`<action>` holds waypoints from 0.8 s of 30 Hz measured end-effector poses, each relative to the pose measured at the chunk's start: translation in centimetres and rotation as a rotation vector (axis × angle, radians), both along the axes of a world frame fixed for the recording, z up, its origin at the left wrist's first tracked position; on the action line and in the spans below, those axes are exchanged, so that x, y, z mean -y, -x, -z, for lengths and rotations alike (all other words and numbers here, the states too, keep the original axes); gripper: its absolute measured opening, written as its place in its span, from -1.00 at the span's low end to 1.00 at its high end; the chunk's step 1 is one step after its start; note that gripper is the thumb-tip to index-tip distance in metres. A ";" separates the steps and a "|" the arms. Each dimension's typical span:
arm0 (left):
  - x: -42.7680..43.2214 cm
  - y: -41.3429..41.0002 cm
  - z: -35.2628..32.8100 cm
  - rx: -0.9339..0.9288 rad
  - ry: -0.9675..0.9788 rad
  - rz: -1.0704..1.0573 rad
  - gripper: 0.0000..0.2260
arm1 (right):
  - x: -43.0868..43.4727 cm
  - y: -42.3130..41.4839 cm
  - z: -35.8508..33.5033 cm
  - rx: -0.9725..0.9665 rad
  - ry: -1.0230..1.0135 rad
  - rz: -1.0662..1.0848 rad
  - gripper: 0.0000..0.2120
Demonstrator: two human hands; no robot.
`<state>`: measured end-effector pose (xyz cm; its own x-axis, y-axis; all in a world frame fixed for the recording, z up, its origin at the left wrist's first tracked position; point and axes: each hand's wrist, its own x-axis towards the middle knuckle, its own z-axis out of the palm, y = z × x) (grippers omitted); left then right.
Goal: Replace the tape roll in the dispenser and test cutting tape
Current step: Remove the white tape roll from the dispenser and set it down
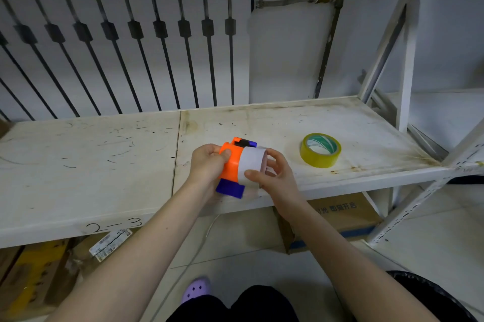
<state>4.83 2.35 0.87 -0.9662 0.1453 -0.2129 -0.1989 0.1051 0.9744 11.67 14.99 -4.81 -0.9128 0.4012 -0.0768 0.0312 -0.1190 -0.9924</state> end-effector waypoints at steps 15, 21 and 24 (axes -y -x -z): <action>-0.4 2.4 2.4 -0.013 0.240 -0.081 -0.77 | -3.5 -0.4 0.0 0.023 0.051 0.068 -0.34; -0.8 2.0 1.5 -0.337 0.646 -0.014 -0.47 | -6.4 -1.6 -1.2 -0.008 -0.169 0.295 -0.24; -1.9 0.4 0.8 -0.571 0.795 0.082 -0.54 | -9.0 -1.9 -1.7 -0.045 -0.319 0.425 -0.29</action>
